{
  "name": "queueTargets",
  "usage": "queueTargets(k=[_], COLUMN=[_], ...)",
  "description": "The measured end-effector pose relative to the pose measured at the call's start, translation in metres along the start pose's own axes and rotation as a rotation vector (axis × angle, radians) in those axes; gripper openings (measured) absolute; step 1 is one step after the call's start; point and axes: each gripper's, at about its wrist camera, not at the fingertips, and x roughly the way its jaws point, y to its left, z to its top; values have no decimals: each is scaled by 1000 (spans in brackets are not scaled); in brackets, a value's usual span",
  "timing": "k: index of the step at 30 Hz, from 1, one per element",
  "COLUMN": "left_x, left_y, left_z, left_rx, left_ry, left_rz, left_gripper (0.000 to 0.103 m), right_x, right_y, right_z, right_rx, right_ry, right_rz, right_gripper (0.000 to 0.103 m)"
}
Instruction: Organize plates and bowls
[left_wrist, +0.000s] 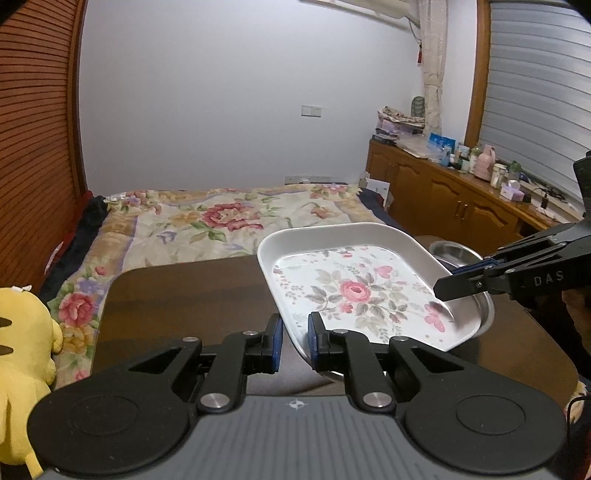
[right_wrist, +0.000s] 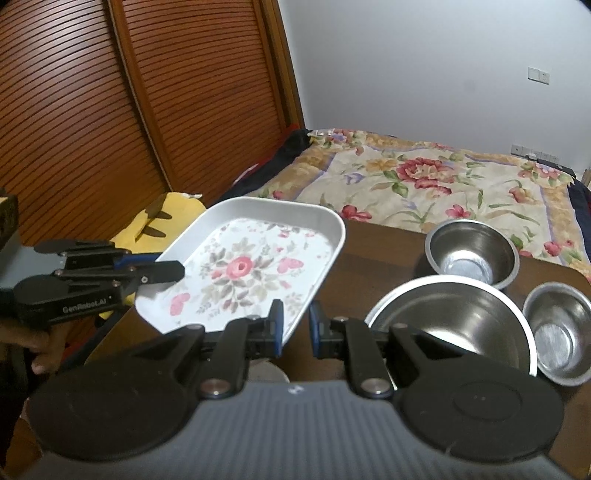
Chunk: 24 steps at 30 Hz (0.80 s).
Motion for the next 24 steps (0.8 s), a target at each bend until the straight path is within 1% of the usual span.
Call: queueTargets(k=[10,24], left_x=[-11,-23], left_y=[-9,-14], left_z=[-20,-47], left_rx=[-3,-31], left_ry=[22,54], left_rz=[-1,-15], left_gripper=[17,17], right_x=[-9,-17], right_y=[10,15], right_z=[-22,-50], right_rx=[7,20], right_ry=[12,17], right_rz=[17,50], right_gripper=[16,16])
